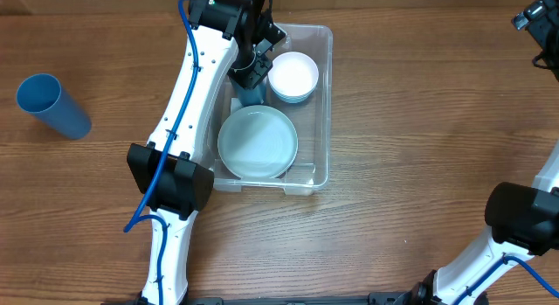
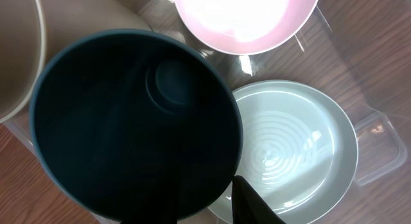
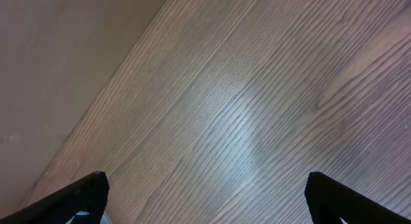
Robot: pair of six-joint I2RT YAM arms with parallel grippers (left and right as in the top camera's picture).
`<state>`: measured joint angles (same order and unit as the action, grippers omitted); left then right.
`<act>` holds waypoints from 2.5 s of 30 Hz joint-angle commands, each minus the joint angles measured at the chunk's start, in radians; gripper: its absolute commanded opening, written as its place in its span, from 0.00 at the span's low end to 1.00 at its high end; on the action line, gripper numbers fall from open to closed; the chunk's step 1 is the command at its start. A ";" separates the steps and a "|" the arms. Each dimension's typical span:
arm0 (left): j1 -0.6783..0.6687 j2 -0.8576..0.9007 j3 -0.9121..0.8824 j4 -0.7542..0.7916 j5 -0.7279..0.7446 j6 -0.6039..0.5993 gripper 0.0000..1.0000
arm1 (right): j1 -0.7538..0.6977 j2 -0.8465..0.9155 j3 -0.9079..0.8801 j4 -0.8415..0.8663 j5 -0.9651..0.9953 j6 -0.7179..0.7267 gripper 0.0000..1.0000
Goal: Pack container
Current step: 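Lower the dark blue cup beside the cream cups and release it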
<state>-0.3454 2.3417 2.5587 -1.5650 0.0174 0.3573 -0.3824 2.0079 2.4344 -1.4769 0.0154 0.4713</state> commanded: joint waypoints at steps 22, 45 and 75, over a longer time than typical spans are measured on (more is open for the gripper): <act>-0.002 0.009 -0.005 0.026 -0.010 0.040 0.18 | 0.000 -0.002 0.006 0.005 0.013 0.008 1.00; -0.002 0.010 -0.171 0.110 -0.002 0.157 0.06 | 0.000 -0.002 0.006 0.005 0.013 0.008 1.00; -0.002 -0.030 -0.172 0.127 -0.122 0.065 0.42 | 0.000 -0.002 0.006 0.005 0.013 0.008 1.00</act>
<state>-0.3473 2.3413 2.3886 -1.4433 -0.0681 0.4400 -0.3828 2.0079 2.4344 -1.4769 0.0154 0.4713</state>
